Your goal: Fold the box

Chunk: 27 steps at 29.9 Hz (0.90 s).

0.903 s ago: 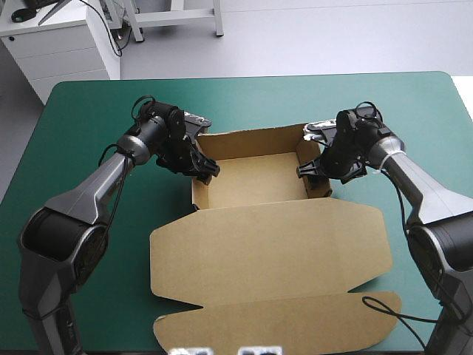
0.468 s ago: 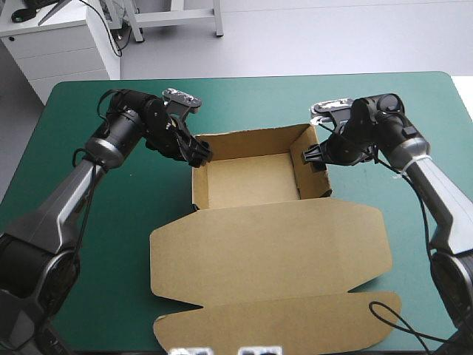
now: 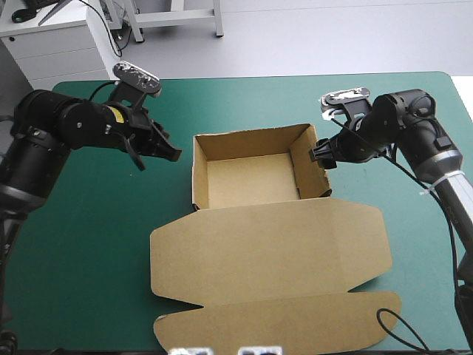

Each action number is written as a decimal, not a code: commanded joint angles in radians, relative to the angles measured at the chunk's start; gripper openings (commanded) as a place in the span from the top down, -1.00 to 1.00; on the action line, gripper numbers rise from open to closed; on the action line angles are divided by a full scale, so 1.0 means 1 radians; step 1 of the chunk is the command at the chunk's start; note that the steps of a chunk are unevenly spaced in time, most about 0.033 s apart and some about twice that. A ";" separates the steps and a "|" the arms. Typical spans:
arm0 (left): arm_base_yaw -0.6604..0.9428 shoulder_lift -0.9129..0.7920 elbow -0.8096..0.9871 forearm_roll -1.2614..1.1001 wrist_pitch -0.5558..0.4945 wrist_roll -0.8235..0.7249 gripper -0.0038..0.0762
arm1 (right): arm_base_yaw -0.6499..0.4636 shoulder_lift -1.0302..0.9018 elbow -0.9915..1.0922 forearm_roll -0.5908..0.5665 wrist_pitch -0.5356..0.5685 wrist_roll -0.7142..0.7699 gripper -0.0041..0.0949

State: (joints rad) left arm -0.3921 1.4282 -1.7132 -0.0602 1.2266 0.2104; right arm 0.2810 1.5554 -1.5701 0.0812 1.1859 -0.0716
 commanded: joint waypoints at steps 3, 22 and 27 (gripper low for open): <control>0.000 -0.127 -0.018 0.005 0.060 0.054 0.92 | -0.003 -0.044 -0.032 0.067 -0.022 -0.038 -0.53; 0.000 -0.528 0.448 0.047 0.005 0.029 0.92 | -0.003 -0.044 -0.030 0.091 -0.021 -0.060 -0.53; 0.000 -0.637 0.629 0.073 -0.036 0.004 0.92 | -0.003 -0.032 -0.030 0.105 -0.027 -0.079 -0.53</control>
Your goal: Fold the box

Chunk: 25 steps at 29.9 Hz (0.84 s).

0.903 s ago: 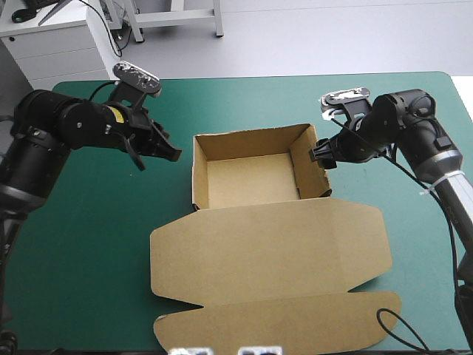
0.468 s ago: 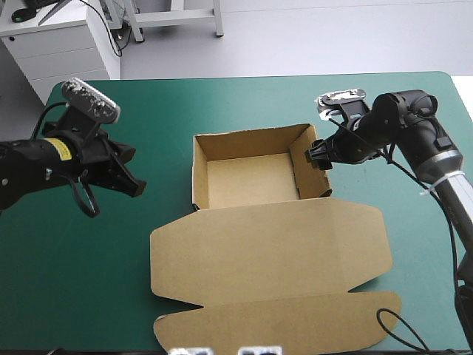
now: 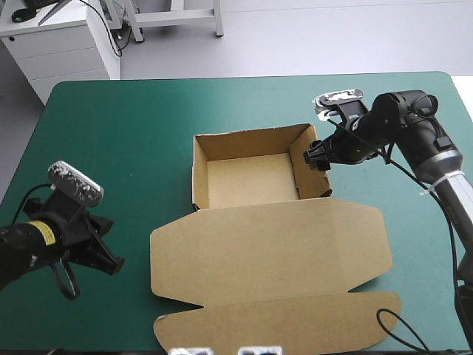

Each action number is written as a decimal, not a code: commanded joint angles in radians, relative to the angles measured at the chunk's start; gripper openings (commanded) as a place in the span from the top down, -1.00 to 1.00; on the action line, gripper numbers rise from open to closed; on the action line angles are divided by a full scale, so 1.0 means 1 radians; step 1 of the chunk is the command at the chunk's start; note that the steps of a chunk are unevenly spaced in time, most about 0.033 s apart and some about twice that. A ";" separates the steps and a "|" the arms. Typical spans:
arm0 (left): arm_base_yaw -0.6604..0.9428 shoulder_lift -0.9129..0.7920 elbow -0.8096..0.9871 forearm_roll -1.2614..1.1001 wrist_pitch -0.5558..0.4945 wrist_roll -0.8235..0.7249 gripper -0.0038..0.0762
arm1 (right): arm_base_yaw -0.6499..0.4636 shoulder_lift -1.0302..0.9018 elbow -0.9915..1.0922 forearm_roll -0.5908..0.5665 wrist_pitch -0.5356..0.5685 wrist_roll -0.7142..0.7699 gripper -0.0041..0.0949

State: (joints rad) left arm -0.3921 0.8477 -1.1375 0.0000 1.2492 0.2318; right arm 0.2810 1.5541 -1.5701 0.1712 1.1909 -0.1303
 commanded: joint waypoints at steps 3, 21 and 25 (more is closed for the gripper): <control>0.000 -0.106 0.153 0.030 -0.067 -0.022 0.92 | -0.003 0.002 -0.030 0.015 -0.036 -0.020 -0.53; 0.000 -0.209 0.356 0.028 -0.116 -0.055 0.92 | -0.003 0.294 -0.044 -0.001 -0.174 -0.022 -0.37; 0.000 -0.209 0.356 0.028 -0.114 -0.055 0.92 | -0.003 0.296 -0.042 0.007 -0.191 -0.019 0.16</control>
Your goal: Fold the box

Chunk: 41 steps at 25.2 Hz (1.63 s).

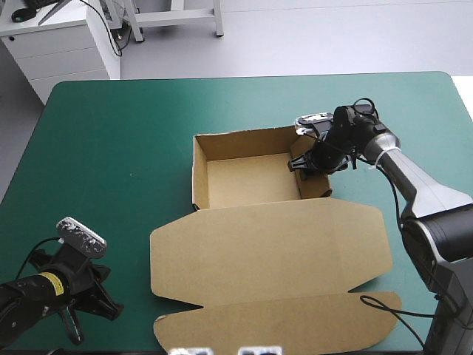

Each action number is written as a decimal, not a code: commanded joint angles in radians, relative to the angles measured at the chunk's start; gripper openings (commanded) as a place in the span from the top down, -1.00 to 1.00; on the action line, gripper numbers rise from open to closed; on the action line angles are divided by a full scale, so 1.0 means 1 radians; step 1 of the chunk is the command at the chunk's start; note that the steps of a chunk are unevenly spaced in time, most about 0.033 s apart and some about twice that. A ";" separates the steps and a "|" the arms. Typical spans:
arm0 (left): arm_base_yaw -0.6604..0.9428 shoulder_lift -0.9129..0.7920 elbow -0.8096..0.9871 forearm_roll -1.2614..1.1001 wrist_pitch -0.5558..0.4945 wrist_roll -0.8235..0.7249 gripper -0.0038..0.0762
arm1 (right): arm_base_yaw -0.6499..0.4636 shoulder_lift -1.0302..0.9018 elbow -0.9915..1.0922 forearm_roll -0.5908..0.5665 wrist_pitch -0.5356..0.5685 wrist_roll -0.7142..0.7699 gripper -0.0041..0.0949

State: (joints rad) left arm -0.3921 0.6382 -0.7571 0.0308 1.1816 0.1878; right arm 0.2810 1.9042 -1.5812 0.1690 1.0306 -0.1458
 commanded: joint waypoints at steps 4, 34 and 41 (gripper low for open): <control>0.000 0.001 -0.024 -0.003 -0.049 -0.011 0.92 | -0.003 -0.056 -0.042 0.012 -0.035 -0.003 0.77; 0.000 0.001 -0.024 0.006 -0.091 -0.011 0.92 | -0.722 -0.054 -0.322 -0.169 0.028 0.057 0.96; 0.000 0.001 -0.024 0.006 -0.091 -0.011 0.92 | -0.725 -0.054 -0.322 -0.162 0.024 0.050 0.96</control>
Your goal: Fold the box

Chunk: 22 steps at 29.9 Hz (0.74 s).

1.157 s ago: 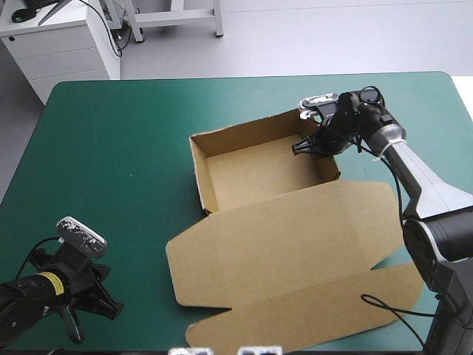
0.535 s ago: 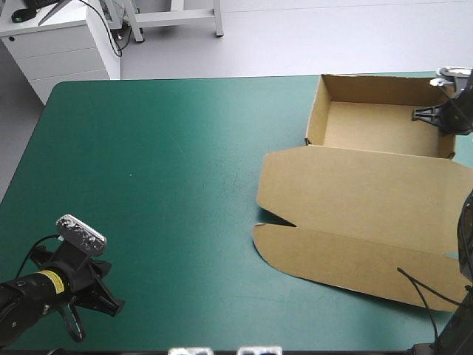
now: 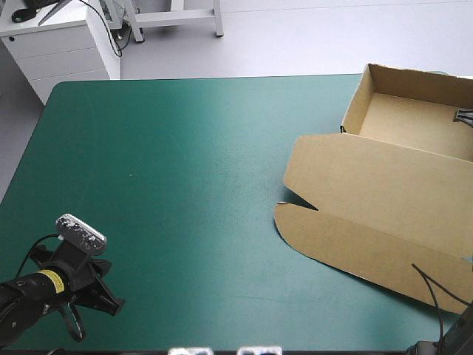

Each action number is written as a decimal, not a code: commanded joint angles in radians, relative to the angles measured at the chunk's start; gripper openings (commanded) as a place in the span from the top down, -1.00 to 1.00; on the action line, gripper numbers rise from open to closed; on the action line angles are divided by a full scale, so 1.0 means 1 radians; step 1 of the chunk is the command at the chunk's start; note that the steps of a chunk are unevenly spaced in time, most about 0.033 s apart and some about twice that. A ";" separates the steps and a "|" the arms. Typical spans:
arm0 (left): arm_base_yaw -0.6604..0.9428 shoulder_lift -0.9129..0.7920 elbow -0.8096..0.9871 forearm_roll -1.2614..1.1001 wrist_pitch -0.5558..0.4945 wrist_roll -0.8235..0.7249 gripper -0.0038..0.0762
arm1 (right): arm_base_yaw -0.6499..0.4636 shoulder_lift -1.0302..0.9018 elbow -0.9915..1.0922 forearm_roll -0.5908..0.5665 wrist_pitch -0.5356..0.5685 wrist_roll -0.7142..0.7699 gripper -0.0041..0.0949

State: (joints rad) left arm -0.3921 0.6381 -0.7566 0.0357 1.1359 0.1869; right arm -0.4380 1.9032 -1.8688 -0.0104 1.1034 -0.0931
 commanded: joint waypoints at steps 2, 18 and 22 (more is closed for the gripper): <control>0.000 0.001 -0.024 0.001 -0.045 -0.010 0.92 | -0.006 -0.053 -0.035 0.017 -0.050 -0.003 0.95; 0.000 0.001 -0.024 0.001 -0.054 -0.010 0.92 | -0.006 -0.087 -0.035 0.020 -0.023 -0.010 -0.77; 0.000 0.001 -0.024 0.001 -0.073 -0.010 0.92 | -0.006 -0.134 -0.040 0.032 0.005 -0.010 -0.62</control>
State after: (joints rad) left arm -0.3921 0.6381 -0.7566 0.0357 1.1230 0.1869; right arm -0.4380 1.8625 -1.8699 0.0131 1.1186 -0.1003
